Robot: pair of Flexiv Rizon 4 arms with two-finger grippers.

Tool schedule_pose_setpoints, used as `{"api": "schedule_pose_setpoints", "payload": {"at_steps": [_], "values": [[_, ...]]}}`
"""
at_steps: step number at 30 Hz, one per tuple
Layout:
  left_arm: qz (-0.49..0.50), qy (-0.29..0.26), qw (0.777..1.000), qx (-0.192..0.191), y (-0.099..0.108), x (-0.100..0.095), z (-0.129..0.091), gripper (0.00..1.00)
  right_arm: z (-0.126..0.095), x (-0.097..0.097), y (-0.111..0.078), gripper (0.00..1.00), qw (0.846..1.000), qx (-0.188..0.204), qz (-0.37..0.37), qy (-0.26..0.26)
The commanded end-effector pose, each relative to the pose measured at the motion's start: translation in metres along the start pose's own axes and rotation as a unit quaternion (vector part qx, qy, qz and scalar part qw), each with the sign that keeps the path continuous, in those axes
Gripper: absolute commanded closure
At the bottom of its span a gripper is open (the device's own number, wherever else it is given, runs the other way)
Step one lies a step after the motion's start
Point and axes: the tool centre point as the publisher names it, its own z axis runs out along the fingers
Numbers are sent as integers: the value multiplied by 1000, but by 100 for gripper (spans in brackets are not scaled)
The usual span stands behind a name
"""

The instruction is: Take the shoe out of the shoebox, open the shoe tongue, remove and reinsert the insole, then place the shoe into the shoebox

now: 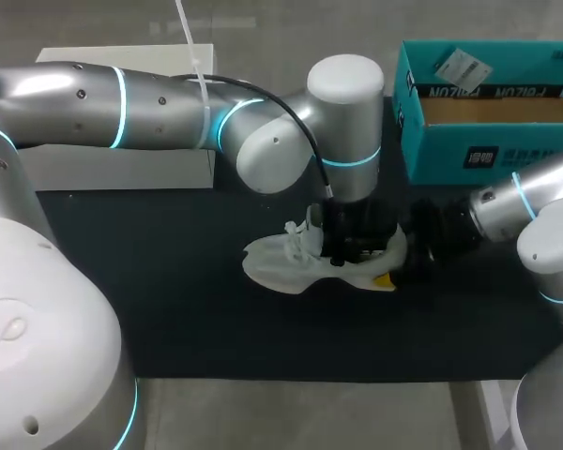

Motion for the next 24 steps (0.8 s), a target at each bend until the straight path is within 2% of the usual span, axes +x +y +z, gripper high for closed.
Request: {"api": "schedule_pose_setpoints", "payload": {"at_steps": [1,4,6,10,14,16,18,24], "values": [[-6,-27,1000,6,1,4,22,60,5,-2,-6,100,1000,1,1,0],[-7,-50,999,9,2,1,26,69,5,-2,-6,100,1000,1,1,0],[-7,-63,998,9,2,-1,30,82,5,-2,-6,100,1000,1,1,0],[-15,-72,997,5,4,-5,36,96,5,-2,-6,100,1000,1,1,0],[-22,-104,994,4,6,-9,41,91,5,-2,-6,100,1000,1,1,0],[-28,-111,993,3,8,-11,43,92,5,-2,-6,100,1000,1,1,0],[-36,-116,993,1,9,-14,46,100,5,-2,-6,100,1000,1,1,0],[-41,-111,993,1,14,-14,44,100,5,-2,-6,100,1000,1,1,0]]}}
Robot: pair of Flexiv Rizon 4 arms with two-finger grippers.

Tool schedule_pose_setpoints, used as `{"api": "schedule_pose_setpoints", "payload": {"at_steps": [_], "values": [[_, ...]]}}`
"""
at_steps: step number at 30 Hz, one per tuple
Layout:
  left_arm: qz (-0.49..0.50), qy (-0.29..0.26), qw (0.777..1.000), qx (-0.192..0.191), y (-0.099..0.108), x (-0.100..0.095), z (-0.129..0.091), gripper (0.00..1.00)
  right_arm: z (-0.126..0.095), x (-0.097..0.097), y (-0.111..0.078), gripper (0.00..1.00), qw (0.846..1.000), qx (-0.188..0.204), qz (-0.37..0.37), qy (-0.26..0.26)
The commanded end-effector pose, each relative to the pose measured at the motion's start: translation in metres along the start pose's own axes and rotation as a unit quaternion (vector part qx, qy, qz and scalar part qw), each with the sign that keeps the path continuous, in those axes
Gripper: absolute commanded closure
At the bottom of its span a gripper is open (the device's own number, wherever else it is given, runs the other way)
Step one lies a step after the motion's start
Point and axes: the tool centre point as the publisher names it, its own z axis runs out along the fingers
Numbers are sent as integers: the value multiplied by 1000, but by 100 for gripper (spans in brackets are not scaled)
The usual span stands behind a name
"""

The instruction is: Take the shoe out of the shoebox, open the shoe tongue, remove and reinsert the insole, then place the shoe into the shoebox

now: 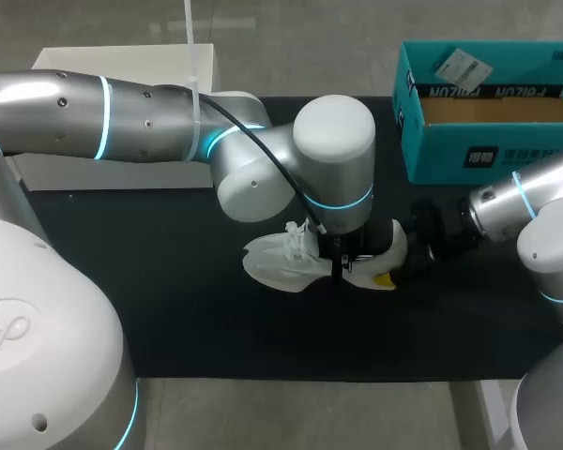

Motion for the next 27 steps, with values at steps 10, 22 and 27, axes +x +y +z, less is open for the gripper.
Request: {"api": "schedule_pose_setpoints", "payload": {"at_steps": [10,22,27], "values": [[-31,-14,999,24,17,-26,11,100,5,0,-5,100,1000,1,0,0],[-97,9,993,73,26,-38,-32,100,5,0,-5,100,1000,1,0,0],[-111,28,989,92,27,-36,-45,100,5,0,-5,100,1000,1,0,0]]}}
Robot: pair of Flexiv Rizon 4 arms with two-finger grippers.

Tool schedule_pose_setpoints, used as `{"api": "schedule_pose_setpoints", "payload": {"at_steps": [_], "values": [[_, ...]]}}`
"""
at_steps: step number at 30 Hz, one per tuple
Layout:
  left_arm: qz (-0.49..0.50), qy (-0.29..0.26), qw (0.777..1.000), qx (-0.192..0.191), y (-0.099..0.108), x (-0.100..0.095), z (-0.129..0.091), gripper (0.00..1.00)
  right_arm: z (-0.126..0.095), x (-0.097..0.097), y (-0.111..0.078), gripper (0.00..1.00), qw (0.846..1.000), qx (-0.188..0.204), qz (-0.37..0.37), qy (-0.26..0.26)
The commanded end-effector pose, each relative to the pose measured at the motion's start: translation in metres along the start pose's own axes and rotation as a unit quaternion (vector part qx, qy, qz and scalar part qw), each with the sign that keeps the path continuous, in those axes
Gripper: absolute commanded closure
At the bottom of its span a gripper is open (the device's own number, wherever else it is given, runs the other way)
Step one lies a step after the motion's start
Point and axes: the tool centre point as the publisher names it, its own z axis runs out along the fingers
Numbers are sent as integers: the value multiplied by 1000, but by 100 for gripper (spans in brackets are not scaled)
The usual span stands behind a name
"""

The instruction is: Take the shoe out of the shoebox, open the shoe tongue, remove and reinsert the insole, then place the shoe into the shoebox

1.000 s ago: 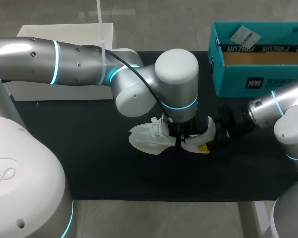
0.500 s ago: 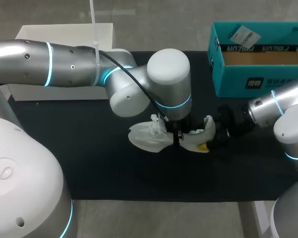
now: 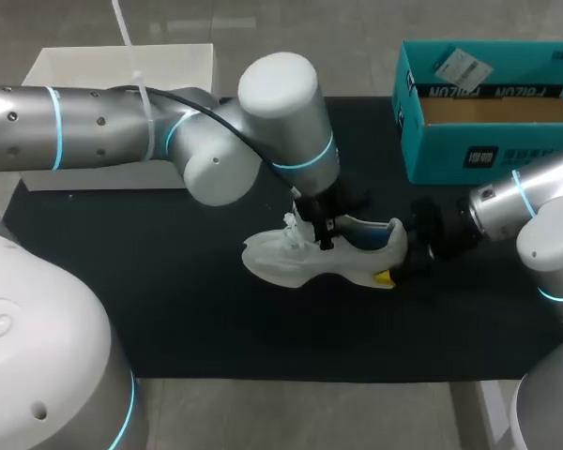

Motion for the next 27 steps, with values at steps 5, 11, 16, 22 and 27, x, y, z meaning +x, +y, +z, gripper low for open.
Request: {"api": "schedule_pose_setpoints", "payload": {"at_steps": [5,11,16,22,27], "values": [[-24,39,998,35,7,-1,-25,100,5,3,-6,100,1000,1,-1,1],[-32,48,997,53,3,-3,-35,100,5,3,-6,100,1000,1,-1,1],[-41,66,994,76,-1,-1,-43,100,5,3,-6,100,1000,1,-1,1],[-52,89,989,110,-13,1,-54,100,5,3,-6,100,1000,1,-1,1],[-72,105,981,148,-28,0,-57,100,5,3,-6,100,1000,1,-1,1]]}}
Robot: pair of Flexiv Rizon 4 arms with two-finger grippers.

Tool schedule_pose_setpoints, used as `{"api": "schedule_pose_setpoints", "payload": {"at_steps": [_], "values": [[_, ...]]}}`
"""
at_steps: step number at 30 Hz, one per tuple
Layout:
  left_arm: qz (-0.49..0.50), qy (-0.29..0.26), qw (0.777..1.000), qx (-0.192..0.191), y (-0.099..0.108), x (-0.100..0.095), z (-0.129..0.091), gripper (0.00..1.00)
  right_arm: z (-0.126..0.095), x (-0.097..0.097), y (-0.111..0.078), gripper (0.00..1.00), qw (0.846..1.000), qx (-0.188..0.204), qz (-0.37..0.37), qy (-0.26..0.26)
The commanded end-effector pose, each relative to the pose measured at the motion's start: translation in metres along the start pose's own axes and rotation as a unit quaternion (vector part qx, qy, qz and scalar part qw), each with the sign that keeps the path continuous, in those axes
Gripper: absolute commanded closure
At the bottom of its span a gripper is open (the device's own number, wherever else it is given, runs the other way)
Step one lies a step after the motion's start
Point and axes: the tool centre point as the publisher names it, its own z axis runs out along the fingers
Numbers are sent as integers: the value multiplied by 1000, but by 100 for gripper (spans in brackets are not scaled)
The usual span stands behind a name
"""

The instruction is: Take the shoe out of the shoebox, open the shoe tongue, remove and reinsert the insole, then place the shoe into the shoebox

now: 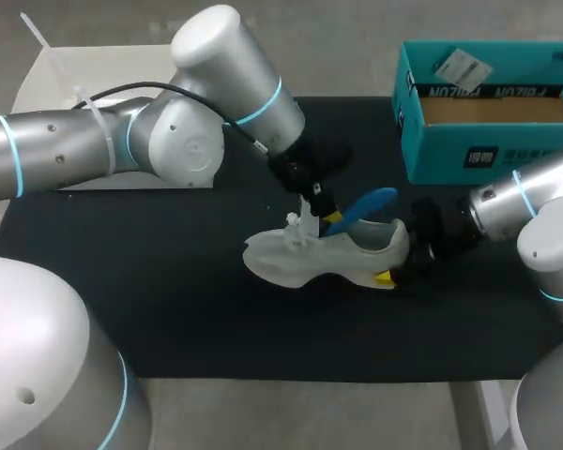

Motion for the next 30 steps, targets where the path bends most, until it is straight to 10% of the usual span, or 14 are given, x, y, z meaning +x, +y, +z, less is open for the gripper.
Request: {"api": "schedule_pose_setpoints", "payload": {"at_steps": [1,13,21,25,27,30], "values": [[-6,12,999,35,-9,1,0,100,6,2,-6,100,1000,1,0,0],[-1,33,995,91,-40,16,-15,100,6,2,-6,100,1000,1,0,0],[41,10,997,61,-34,20,-7,100,6,2,-6,100,1000,1,0,0],[54,-15,996,65,-23,22,-1,54,6,2,-6,100,1000,1,0,0],[58,-19,995,75,-19,24,-2,11,6,2,-6,100,1000,1,0,0],[63,-36,994,83,-15,28,0,6,6,2,-6,100,1000,1,0,0]]}}
